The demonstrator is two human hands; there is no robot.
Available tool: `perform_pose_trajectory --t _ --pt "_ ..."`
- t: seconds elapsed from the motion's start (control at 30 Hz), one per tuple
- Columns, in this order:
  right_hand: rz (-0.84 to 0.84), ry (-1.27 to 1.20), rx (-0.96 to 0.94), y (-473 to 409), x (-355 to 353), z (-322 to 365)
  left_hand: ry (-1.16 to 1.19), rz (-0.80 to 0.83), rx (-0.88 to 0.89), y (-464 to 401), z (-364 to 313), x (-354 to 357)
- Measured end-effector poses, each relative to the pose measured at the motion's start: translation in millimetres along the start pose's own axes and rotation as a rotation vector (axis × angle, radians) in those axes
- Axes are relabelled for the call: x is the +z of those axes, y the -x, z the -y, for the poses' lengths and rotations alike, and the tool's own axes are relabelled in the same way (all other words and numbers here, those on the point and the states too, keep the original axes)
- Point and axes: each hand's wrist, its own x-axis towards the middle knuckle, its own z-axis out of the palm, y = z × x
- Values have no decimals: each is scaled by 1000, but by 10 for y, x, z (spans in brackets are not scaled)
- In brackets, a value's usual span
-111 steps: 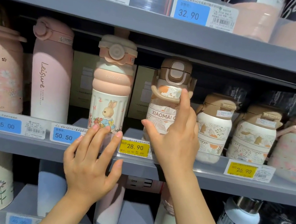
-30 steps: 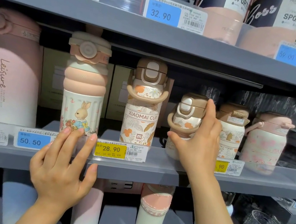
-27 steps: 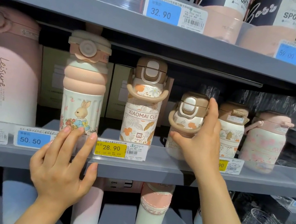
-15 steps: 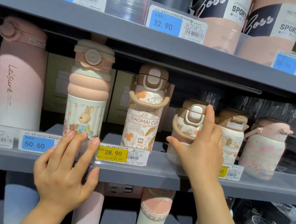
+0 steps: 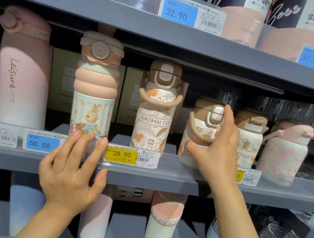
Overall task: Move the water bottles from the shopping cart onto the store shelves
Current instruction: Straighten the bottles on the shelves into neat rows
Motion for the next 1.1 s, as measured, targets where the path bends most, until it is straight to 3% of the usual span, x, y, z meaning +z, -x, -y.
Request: perform_pose_trajectory --t 0.4,0.63,0.8,0.9,1.1 --pt "-9 82 -38 -16 23 -7 66 116 -97 -42 -127 -142" --pt "23 37 -106 13 -84 -71 256 229 48 -175 -1050 -70" --pt "-173 152 -215 73 -478 -260 266 224 116 -363 -1498 149" --pt "-252 150 -139 -33 -649 -521 153 164 131 -343 -1599 259" --pt "-97 200 20 -240 -570 -740 63 119 180 -279 -1585 315"
